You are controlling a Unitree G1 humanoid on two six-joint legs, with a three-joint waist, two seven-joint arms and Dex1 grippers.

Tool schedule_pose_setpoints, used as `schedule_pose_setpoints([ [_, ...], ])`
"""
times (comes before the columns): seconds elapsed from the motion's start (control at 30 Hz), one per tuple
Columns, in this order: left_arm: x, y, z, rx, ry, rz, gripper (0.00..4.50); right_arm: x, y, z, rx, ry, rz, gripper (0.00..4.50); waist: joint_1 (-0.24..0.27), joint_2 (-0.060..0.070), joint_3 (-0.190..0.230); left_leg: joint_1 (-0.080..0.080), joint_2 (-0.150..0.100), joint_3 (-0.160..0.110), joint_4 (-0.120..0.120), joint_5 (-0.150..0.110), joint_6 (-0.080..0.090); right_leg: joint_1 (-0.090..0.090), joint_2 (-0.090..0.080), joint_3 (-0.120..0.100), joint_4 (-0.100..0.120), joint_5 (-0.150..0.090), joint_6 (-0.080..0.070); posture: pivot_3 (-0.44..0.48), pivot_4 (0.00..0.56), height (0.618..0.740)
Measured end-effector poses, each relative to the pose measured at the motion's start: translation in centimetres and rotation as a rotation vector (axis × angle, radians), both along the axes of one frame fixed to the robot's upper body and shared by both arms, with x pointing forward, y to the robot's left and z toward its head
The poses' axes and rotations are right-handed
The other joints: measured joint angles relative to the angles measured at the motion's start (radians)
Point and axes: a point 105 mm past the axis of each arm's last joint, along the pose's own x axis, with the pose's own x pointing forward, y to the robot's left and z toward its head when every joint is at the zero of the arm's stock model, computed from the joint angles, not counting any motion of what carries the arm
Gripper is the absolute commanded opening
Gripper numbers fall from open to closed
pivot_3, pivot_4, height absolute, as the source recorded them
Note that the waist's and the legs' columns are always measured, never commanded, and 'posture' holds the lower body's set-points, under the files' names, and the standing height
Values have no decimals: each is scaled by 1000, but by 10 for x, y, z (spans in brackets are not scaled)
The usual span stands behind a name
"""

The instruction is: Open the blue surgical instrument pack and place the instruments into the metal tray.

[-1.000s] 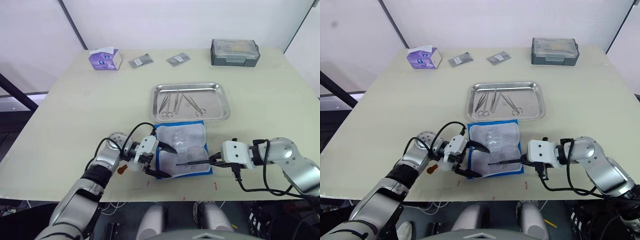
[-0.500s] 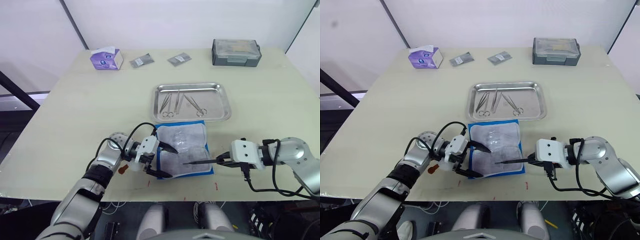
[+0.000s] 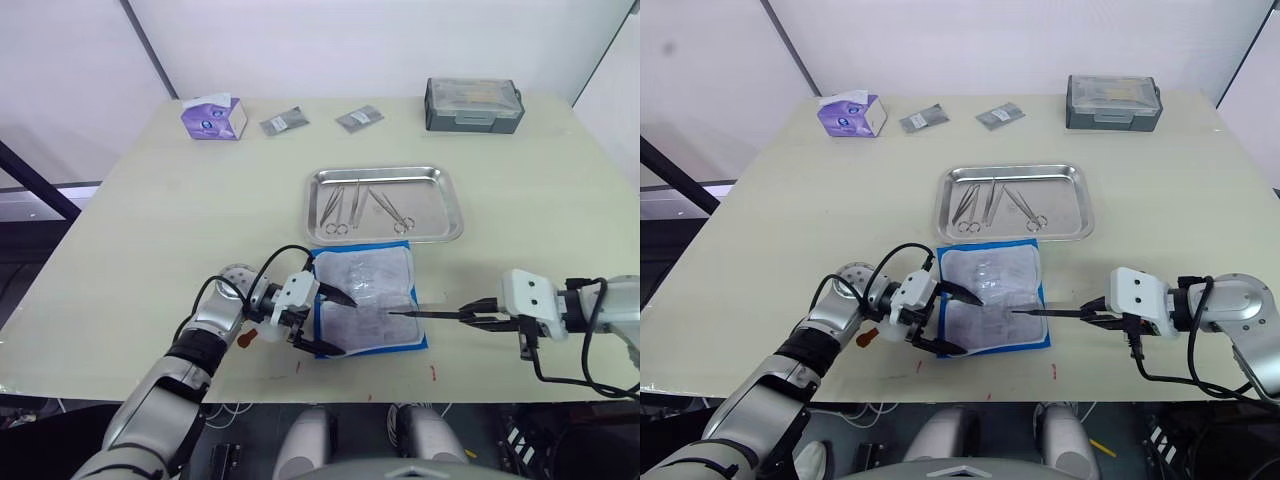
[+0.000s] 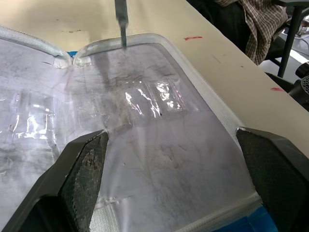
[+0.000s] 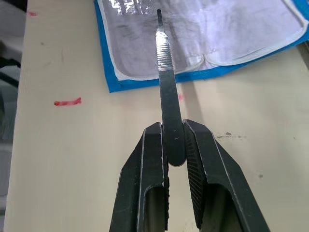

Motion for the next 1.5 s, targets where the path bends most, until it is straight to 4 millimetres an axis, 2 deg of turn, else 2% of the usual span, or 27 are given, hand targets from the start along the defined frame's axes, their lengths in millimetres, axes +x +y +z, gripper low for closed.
schedule_pose_setpoints([
  [0.13, 0, 0, 0, 0, 0, -2, 4500, 2, -5, 5, 17, -7, -24, 19, 1, 0, 0, 0, 0, 0, 0, 0, 0, 0, 0, 0, 0, 0, 0, 0, 150, 734],
  [0.2, 0, 0, 0, 1, 1, 0, 4500, 10, -5, 10, 66, -10, -87, 19, 1, 0, 0, 0, 0, 0, 0, 0, 0, 0, 0, 0, 0, 0, 0, 0, 150, 734],
  [0.53, 1, -4, 0, -9, 1, -6, 4500, 57, 16, 34, 342, -6, -358, 19, 11, 2, -1, 0, 0, 0, -2, 0, 0, 0, 0, 0, -2, 2, -4, 0, 150, 734],
  [0.6, 1, -4, 0, -9, 2, -6, 4500, 60, 17, 35, 355, -2, -377, 19, 11, 3, -1, 0, 0, 0, -2, 0, 0, 0, 0, 0, -2, 2, -4, 0, 150, 734],
  [0.7, 1, -4, 0, -10, 1, -3, 4500, 84, 21, 40, 411, -6, -503, 19, 11, 6, -2, 0, 0, 0, -3, 0, 0, -1, 0, 1, -1, 2, -4, 0, 150, 734],
  [0.93, 1, -4, 0, -13, -1, -3, 4500, 123, 30, 35, 413, -17, -693, 19, 10, 10, -5, 0, 0, 0, -3, 0, 0, -1, 0, 0, -1, 2, -4, 0, 150, 734],
  [1.1, 1, -4, 0, -14, -1, -3, 4500, 139, 28, 33, 400, -40, -791, 19, 10, 11, -5, 0, 0, 0, -3, 0, 0, -1, 0, 0, -1, 2, -4, 0, 150, 734],
  [1.5, 1, -4, 0, -15, 0, 0, 4500, 177, 37, 9, 313, -26, -936, 19, 8, 12, -6, 0, -1, 0, -3, 0, 0, -1, 0, 0, 0, 3, -4, 0, 150, 734],
])
